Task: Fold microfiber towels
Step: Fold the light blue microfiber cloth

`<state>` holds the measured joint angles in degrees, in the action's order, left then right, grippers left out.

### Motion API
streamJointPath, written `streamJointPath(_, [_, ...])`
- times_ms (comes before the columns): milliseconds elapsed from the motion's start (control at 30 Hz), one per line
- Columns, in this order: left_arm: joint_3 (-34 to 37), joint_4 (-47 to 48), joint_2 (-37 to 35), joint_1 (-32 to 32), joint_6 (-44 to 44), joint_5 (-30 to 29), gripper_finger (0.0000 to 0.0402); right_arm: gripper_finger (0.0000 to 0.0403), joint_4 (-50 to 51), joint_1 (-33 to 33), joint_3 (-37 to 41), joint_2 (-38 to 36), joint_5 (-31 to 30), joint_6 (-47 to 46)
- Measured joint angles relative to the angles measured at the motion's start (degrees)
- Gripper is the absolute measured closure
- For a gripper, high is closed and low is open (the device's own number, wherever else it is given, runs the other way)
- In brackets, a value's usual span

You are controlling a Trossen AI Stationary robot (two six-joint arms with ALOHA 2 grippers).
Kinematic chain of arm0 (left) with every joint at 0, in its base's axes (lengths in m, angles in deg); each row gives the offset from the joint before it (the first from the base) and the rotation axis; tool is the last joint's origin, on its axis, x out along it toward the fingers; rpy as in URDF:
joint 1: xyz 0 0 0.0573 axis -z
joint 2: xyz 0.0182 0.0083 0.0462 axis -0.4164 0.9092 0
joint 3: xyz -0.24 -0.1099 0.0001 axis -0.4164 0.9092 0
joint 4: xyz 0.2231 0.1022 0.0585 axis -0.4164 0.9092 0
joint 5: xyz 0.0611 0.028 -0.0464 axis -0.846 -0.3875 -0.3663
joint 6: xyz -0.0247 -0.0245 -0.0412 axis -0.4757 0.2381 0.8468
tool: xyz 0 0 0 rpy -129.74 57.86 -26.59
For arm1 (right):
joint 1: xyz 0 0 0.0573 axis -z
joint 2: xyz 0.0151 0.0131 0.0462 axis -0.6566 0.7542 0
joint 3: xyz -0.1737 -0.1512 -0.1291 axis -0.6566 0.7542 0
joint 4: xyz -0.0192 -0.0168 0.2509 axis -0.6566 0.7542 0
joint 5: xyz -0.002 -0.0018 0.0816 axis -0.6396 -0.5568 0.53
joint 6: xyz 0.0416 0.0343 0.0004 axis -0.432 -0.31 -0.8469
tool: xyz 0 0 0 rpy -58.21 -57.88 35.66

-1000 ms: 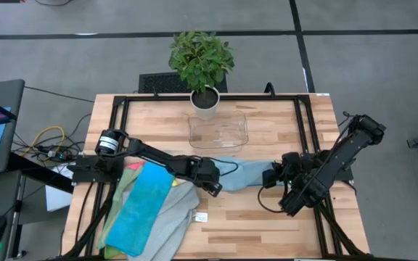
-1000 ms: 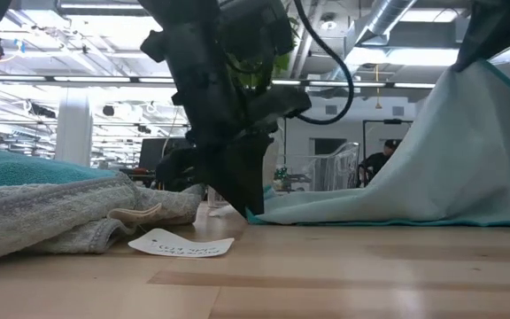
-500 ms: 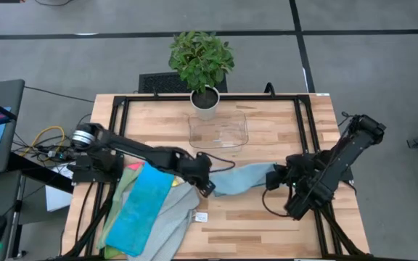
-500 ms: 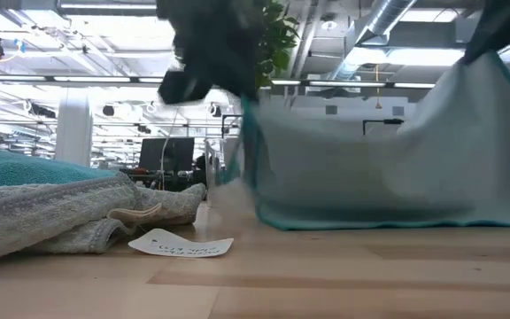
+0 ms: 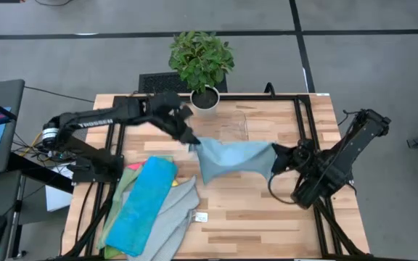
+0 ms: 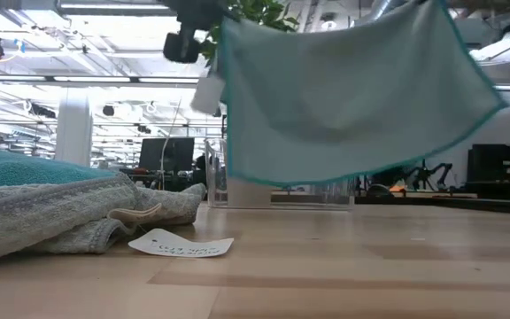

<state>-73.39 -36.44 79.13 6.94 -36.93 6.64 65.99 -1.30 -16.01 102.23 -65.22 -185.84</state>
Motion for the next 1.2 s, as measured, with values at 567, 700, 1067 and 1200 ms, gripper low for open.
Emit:
streamJointPath(567, [0.09, 13.97, 18.73, -12.36, -3.65, 36.66, 0.0401, 0.0383, -5.23, 17.7, 4.88, -1.46, 22.05, 19.01])
streamJointPath(700, [0.09, 13.76, 20.37, -11.91, -4.09, 41.19, 0.0401, 0.0386, -5.47, 17.53, 5.31, -1.49, 22.59, 19.65])
streamJointPath(1067, [0.04, 10.98, 15.13, -14.16, 1.38, 43.77, 0.0401, 0.0386, -7.84, 17.75, 5.33, -5.22, 19.41, 20.18])
streamJointPath(1200, [0.02, 2.76, 13.8, -15.71, 8.62, 44.7, 0.0401, 0.0386, -9.14, 20.21, 5.33, -6.12, 19.11, 22.74])
